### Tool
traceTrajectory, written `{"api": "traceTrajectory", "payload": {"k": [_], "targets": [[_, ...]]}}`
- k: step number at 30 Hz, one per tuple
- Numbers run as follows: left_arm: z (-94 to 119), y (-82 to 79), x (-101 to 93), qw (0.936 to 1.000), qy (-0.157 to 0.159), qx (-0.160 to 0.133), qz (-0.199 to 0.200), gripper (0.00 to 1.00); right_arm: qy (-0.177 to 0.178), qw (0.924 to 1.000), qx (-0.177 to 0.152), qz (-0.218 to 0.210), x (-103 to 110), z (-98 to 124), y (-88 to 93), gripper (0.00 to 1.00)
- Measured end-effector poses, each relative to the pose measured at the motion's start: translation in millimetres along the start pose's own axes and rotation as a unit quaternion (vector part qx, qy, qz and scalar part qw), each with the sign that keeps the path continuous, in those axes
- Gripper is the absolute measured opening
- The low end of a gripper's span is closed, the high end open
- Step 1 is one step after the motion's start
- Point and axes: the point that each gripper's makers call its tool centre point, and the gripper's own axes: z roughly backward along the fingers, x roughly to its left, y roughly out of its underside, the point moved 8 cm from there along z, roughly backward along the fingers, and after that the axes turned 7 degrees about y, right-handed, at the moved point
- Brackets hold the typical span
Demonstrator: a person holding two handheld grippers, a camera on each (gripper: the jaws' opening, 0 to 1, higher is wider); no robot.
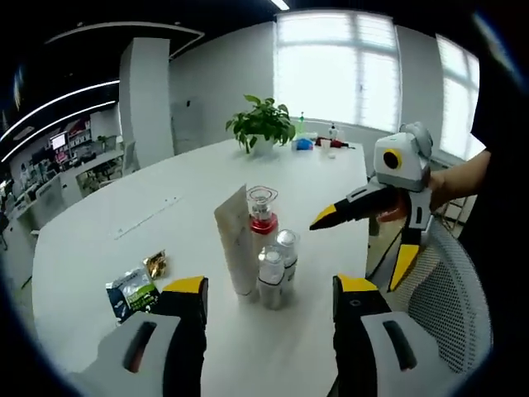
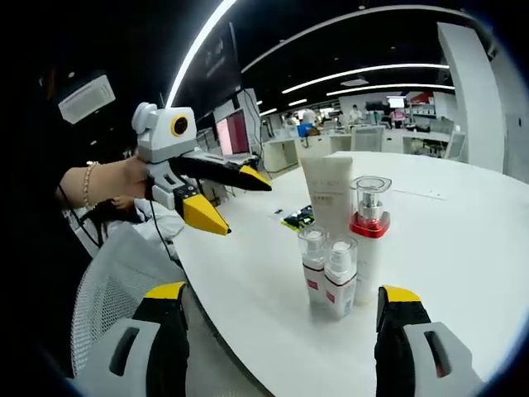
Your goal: Arrange the skincare products in the storage area until every visible bottle or jar stands upright without overlapping.
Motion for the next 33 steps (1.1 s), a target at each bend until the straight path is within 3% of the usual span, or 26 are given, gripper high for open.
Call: {"api": "traceTrajectory", "payload": {"k": [3, 14, 26, 33], "targets": [[7.7, 4.5, 2.6, 0.9996, -0.023, -0.004, 0.015, 0.67, 0.001, 1.0, -0.004, 0.001, 0.1, 1.8, -1.2, 0.99], [34.8, 23.0, -9.4, 0.9958, -0.075, 0.008, 0.053, 0.79, 0.002, 0.9998, -0.018, 0.001, 2.7, 13.7, -2.5, 0.99], [59.7, 40.1, -12.1, 0.9892, -0.111, -0.002, 0.096, 0.89, 0.004, 0.9998, -0.016, -0.005, 1.3, 20.6, 1.5, 0.99], [77.9, 49.6, -7.8, 0.9831, -0.136, -0.007, 0.122, 0.99, 0.025, 0.9994, -0.023, -0.011, 0.1, 22.8, -5.3, 0.99]]}}
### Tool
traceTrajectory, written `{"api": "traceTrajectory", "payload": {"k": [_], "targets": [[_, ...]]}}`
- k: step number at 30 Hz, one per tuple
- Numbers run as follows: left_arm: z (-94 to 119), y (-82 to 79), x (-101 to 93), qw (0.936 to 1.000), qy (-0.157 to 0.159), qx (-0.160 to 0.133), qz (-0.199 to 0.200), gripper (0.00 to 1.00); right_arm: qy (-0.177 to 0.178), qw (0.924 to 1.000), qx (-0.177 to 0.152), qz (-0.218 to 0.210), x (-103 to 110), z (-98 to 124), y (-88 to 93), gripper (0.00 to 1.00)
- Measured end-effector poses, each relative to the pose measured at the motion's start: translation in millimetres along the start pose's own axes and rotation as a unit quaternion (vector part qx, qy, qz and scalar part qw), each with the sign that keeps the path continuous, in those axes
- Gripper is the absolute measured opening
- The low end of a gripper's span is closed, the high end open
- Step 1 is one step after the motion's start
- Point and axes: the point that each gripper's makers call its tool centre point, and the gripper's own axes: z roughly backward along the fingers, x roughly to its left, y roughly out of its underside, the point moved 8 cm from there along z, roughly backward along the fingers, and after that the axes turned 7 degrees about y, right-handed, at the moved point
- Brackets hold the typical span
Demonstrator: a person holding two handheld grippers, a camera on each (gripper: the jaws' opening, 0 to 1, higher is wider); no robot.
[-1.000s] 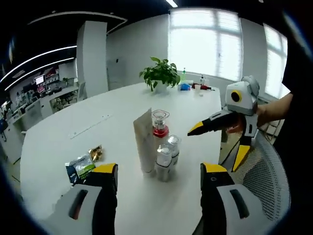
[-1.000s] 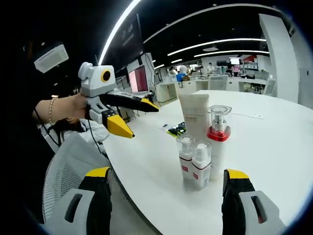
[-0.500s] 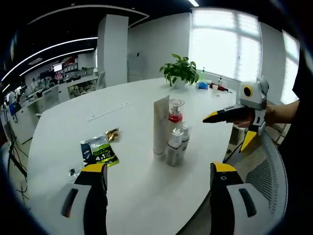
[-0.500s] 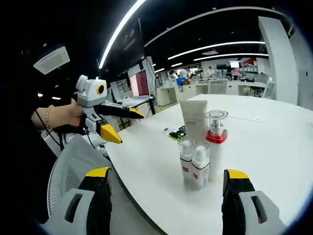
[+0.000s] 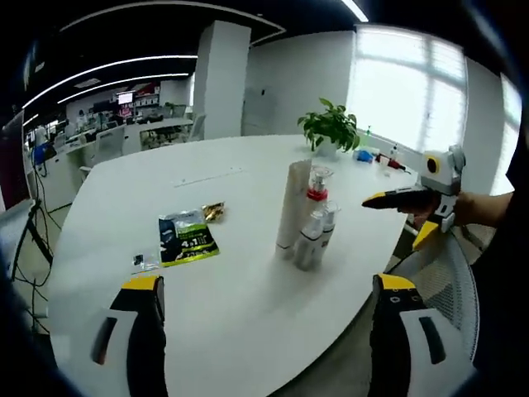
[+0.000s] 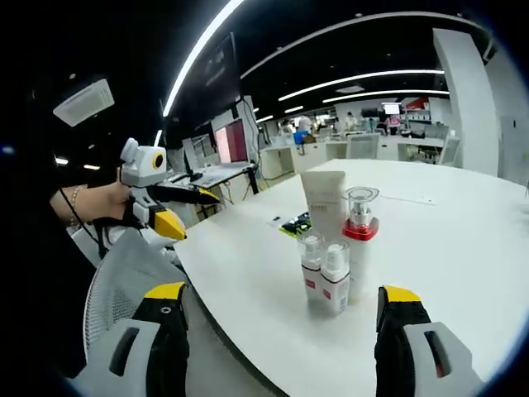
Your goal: Arrange the skincare products in the storage area until every visible bottle or jar stands upright without overlapping.
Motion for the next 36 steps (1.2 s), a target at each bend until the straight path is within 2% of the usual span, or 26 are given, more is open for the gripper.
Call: {"api": "traceTrajectory", "payload": {"k": [5, 13, 19, 26, 36], "targets": [[16.7, 7.6, 17.1, 0.9997, -0.018, 0.004, 0.018, 0.99, 0.02, 0.9997, -0.005, -0.014, -2.2, 2.2, -6.3, 0.99], [30.9, 13.7, 32.4, 0.9994, -0.019, 0.01, 0.025, 0.99, 0.054, 0.998, -0.008, -0.032, -6.6, 3.2, -9.2, 0.99], [35.0, 13.7, 33.2, 0.9995, -0.015, 0.004, 0.029, 0.99, 0.065, 0.9973, -0.004, -0.035, -1.4, 2.2, -6.0, 0.99], [37.0, 23.3, 38.5, 0.9994, -0.004, 0.021, 0.028, 0.99, 0.083, 0.9961, 0.009, -0.029, -0.1, 1.0, -4.4, 0.99], [35.4, 16.6, 43.5, 0.9995, 0.006, 0.025, 0.019, 0.99, 0.097, 0.9949, 0.009, -0.027, -1.7, 1.3, -1.8, 0.99]]}}
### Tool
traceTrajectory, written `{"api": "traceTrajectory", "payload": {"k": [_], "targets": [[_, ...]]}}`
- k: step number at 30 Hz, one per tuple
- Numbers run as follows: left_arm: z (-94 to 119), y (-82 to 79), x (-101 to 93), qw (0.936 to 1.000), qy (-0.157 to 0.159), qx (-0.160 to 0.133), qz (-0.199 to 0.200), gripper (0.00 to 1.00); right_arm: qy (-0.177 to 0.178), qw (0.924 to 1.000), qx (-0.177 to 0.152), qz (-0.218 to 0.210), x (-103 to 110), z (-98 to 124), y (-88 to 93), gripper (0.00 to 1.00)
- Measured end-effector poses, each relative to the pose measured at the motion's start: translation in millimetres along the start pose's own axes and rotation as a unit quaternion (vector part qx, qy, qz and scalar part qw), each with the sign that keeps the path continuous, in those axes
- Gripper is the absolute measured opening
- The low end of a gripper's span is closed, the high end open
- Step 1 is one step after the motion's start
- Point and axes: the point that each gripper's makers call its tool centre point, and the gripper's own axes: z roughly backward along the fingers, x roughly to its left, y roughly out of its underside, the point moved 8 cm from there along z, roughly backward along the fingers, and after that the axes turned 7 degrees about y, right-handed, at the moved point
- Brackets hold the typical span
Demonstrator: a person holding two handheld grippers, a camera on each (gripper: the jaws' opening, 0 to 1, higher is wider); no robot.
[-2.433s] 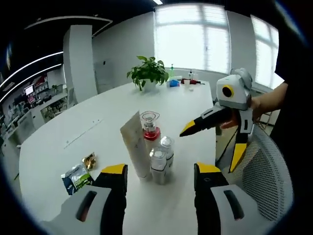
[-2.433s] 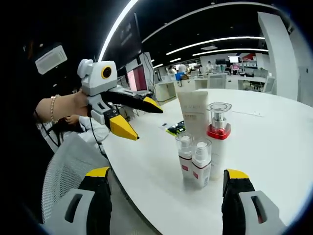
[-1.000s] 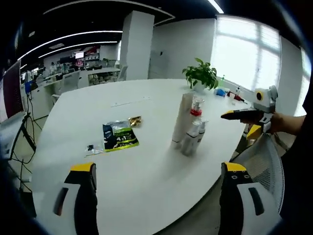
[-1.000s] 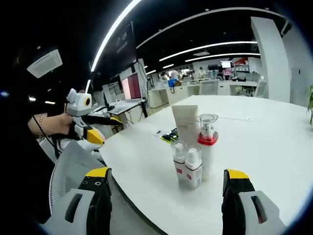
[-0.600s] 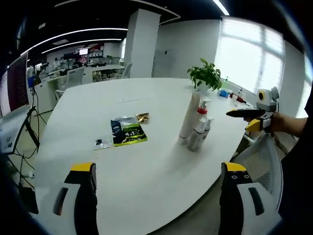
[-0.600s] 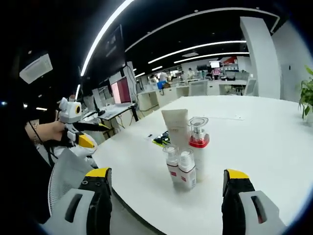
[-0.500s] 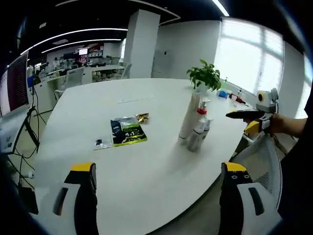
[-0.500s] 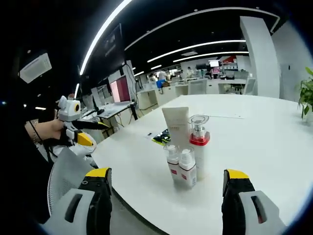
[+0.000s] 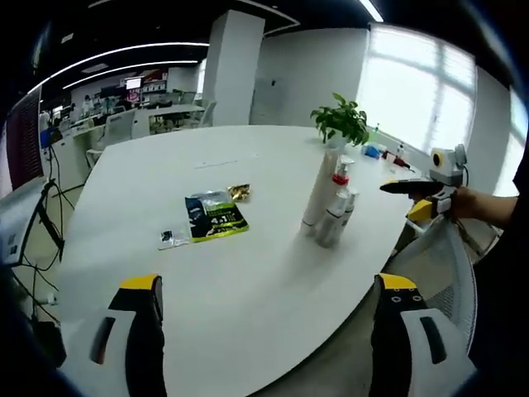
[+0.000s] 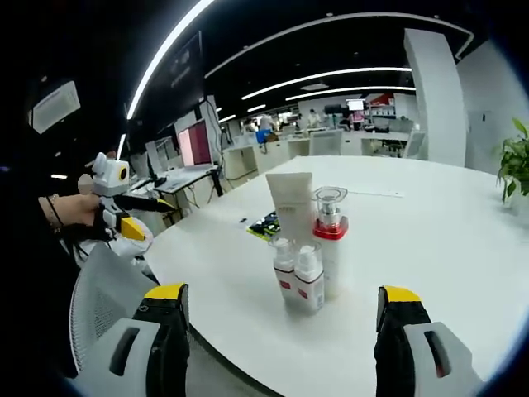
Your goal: Arrange the skincare products in the storage area until every visible bottle or jar stands upright without overlapping.
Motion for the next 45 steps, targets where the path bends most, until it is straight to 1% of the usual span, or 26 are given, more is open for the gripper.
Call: {"api": "traceTrajectory", "payload": {"k": [6, 9, 18, 21, 24, 26, 32, 39, 45], "targets": [[-5.5, -3.7, 3.7, 0.9999, 0.008, 0.005, -0.006, 0.98, 0.008, 1.0, -0.001, -0.002, -1.4, 0.7, -0.1, 0.99], [-10.1, -6.6, 4.4, 0.9998, 0.012, 0.01, -0.008, 0.98, 0.008, 1.0, 0.003, -0.001, -1.7, -0.2, 1.0, 0.99], [-32.6, -24.1, 16.6, 0.9996, 0.023, 0.016, -0.006, 0.94, 0.017, 0.9998, 0.007, -0.005, -2.7, -0.4, 1.7, 0.99], [-39.5, -27.2, 22.5, 0.9995, 0.019, 0.023, -0.011, 0.94, 0.019, 0.9998, 0.009, -0.004, -2.7, -0.3, 1.9, 0.99], [-47.9, -29.1, 29.8, 0.9993, 0.021, 0.03, -0.012, 0.94, 0.024, 0.9997, 0.01, -0.004, -2.5, -0.6, 2.2, 0.99], [-52.3, -32.2, 32.8, 0.9991, 0.021, 0.035, -0.012, 0.91, 0.026, 0.9996, 0.01, -0.004, -2.4, -1.6, 2.3, 0.99], [-69.3, -38.5, 50.2, 0.9987, 0.02, 0.046, -0.006, 0.87, 0.023, 0.9996, 0.019, 0.0, 0.9, -4.0, 4.0, 0.98], [-92.0, -42.1, 68.7, 0.9971, 0.011, 0.075, 0.0, 0.87, 0.033, 0.9991, 0.018, -0.018, -2.3, -3.1, 4.2, 0.97], [-112.3, -44.8, 86.4, 0.9959, 0.013, 0.089, 0.013, 0.83, 0.038, 0.9988, 0.022, -0.022, -6.5, -4.0, 5.9, 0.96]]}}
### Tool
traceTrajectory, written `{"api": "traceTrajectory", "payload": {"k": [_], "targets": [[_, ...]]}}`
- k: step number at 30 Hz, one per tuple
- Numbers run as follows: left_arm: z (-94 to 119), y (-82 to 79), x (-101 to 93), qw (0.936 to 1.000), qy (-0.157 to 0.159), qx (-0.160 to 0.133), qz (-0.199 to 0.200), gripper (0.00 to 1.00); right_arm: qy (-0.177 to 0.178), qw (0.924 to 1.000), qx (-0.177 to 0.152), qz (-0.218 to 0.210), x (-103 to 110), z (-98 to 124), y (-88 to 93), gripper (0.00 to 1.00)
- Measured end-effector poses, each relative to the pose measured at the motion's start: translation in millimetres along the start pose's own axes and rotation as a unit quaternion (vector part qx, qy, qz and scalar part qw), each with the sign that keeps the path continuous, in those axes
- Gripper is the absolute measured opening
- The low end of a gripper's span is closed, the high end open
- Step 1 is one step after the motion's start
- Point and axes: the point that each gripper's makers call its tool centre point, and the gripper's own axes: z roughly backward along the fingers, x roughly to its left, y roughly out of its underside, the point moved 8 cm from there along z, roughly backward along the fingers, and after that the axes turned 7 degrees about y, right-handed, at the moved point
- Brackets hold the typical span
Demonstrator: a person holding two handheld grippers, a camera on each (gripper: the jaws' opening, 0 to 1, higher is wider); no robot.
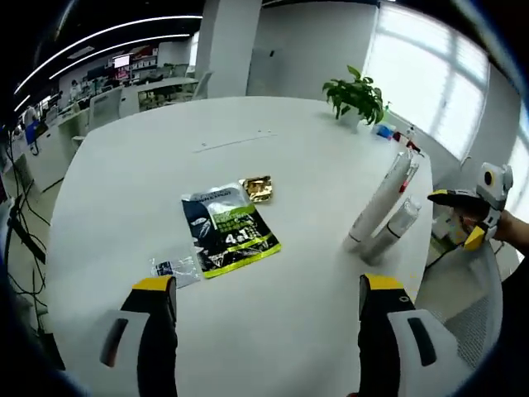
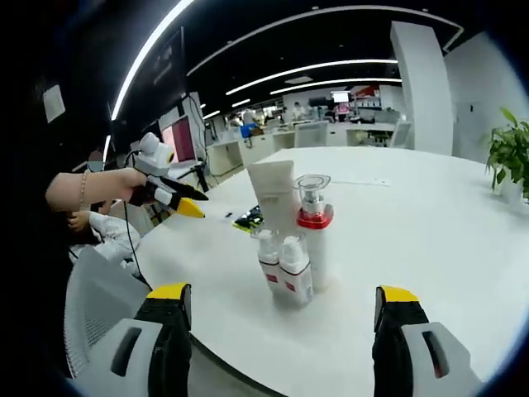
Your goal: Arrange the skincare products in the storage area until every visible bottle or jar stands upright without overlapping.
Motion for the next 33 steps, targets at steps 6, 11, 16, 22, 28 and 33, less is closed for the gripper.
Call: {"api": "traceTrajectory", "payload": {"k": [6, 11, 16, 22, 28, 33], "targets": [[-13.1, -11.6, 7.1, 0.9999, 0.008, 0.009, -0.003, 0.82, 0.007, 1.0, 0.002, -0.005, -1.9, -0.8, 0.7, 0.96], [-29.6, -18.1, 17.1, 0.9998, 0.008, 0.019, 0.0, 0.8, 0.012, 0.9999, 0.004, -0.009, -4.3, -2.5, 1.9, 0.96], [-45.4, -21.0, 27.5, 0.9995, 0.01, 0.029, 0.0, 0.79, 0.015, 0.9998, 0.006, -0.012, -4.8, -2.5, 2.1, 0.95], [-54.3, -19.1, 31.7, 0.999, 0.009, 0.044, -0.002, 0.76, 0.018, 0.9997, 0.01, -0.013, -5.3, -3.0, 3.3, 0.95], [-70.8, -21.5, 42.5, 0.9987, 0.0, 0.05, 0.003, 0.72, 0.02, 0.9996, 0.014, -0.016, -4.5, -3.2, 3.8, 0.95], [-89.4, -30.5, 57.5, 0.9986, -0.004, 0.052, 0.011, 0.67, 0.021, 0.9995, 0.019, -0.016, -4.6, -3.8, 5.2, 0.94]]}}
